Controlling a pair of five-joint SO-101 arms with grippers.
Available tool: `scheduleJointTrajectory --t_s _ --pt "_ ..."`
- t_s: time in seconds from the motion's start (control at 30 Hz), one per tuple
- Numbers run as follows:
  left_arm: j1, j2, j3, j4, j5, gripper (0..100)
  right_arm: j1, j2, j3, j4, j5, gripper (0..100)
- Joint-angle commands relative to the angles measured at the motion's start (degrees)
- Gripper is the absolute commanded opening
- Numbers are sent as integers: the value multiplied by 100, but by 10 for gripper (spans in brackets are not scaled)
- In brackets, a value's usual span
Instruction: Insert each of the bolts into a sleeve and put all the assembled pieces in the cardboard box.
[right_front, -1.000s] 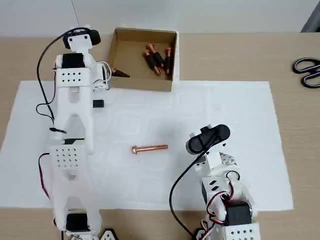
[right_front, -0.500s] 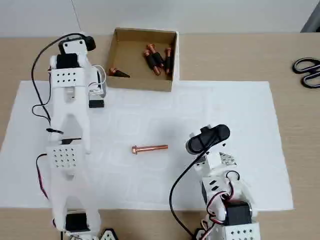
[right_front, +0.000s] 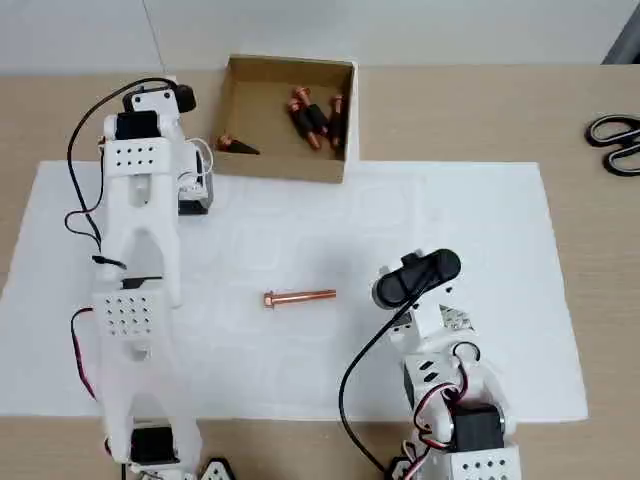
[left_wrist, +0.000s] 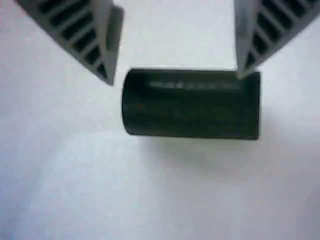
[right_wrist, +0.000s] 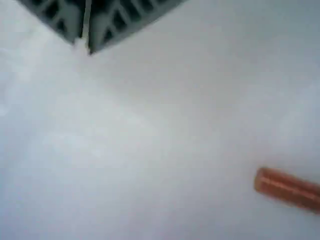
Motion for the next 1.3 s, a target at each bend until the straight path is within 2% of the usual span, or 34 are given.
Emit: scheduleJointTrajectory --t_s 0.0,0.23,0.83,1.27 --pt "-26 -123 -57 105 -62 156 4 -31 -18 -66 0 6" --pt "-105 -132 -66 105 -202 212 4 -31 -18 -66 0 6" --pt "-132 -62 -40 -105 -220 210 4 -31 211 -110 -9 6" --pt "0 686 -505 -378 -220 209 4 -31 211 -110 -9 6"
